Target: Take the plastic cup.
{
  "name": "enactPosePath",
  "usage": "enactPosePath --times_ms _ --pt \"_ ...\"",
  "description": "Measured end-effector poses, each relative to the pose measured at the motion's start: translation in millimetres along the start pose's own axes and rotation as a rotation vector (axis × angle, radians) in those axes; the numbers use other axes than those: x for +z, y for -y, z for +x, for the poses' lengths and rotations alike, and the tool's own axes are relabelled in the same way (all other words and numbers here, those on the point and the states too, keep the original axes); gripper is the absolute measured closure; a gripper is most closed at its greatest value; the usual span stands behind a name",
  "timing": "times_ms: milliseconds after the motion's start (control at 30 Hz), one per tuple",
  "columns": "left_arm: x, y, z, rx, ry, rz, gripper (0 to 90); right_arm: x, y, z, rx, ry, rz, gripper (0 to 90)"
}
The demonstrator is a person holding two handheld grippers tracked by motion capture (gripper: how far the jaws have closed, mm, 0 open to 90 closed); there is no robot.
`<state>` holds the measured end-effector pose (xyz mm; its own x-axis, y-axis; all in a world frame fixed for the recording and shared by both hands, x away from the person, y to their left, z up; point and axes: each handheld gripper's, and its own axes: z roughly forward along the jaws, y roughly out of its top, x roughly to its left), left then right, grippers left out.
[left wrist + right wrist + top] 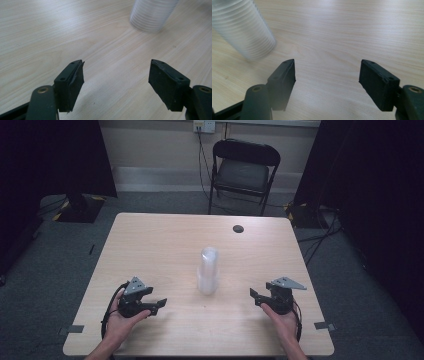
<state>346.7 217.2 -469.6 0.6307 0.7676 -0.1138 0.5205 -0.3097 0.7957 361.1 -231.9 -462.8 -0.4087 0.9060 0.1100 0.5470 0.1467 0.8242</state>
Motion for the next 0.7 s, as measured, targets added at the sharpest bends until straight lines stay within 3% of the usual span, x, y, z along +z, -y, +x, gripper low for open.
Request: enactPosePath --times_ms 167,400,433,533,700 --pt "1.1 -0.6 1.6 -0.005 -0.001 0.006 28.0 -0.9 -0.9 1.1 0.0 -0.004 -0.022 31.3" --pt "0.3 -0.1 -2.0 0.003 -0.004 0.014 27.2 -3.5 -3.9 9.1 -0.006 -0.064 -0.052 36.9" --pt "-0.2 0.2 -2.0 0.005 -0.005 0.01 27.0 -4.7 -6.5 12.7 -0.018 -0.083 -0.071 38.7" --pt "-3.3 0.9 -1.2 -0.013 0.005 0.0 27.0 -6.1 -10.6 17.1 -0.042 -0.121 -0.06 41.4" --pt "-6.0 2.6 -0.2 -0.014 0.0 -0.001 26.7 -9.2 -17.4 24.8 -0.067 -0.143 -0.062 42.8"
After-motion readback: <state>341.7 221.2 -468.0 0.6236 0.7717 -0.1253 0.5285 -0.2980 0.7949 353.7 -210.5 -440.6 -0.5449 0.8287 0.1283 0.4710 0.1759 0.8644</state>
